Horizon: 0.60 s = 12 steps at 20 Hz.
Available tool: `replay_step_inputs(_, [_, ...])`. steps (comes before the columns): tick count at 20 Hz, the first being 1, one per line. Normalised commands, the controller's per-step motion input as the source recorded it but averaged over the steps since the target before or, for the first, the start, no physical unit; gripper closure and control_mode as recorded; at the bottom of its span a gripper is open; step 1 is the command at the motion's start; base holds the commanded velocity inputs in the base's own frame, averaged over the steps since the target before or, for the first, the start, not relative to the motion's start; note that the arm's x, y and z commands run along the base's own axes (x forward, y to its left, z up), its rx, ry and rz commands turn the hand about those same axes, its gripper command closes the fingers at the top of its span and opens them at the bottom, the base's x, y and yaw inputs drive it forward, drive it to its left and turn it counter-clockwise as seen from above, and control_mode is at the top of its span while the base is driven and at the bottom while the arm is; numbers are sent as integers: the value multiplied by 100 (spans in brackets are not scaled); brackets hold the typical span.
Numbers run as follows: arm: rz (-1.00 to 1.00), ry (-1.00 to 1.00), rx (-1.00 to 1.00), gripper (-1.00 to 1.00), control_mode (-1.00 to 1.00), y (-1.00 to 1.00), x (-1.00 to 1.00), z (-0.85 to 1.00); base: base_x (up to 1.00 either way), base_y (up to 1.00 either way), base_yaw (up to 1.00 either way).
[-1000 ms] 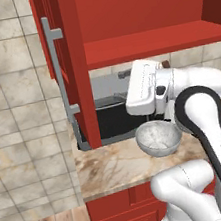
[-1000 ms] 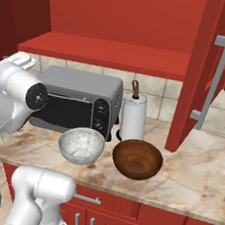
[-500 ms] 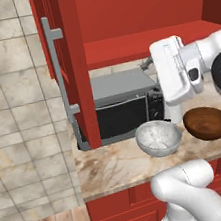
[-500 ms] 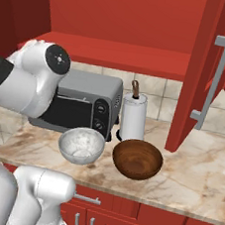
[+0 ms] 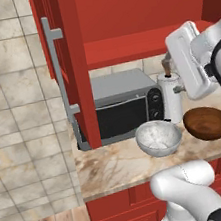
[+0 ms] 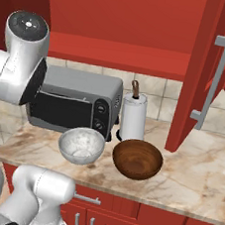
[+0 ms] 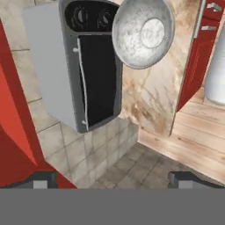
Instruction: Open the cabinet. Pick the bowls from the counter and place them in the cabinet. Then close the cabinet.
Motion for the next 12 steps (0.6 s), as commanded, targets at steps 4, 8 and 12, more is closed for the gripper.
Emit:
replay_step_inputs(4, [-1, -18, -28, -100, -100, -58, -1, -87, 0, 0, 0])
replay_step_inputs(8, [7, -12, -6, -100, -100, -52, 0, -64, 0, 0, 0])
replay_step_inputs(12, [11, 0, -2, -100, -100, -36, 3, -14, 0, 0, 0])
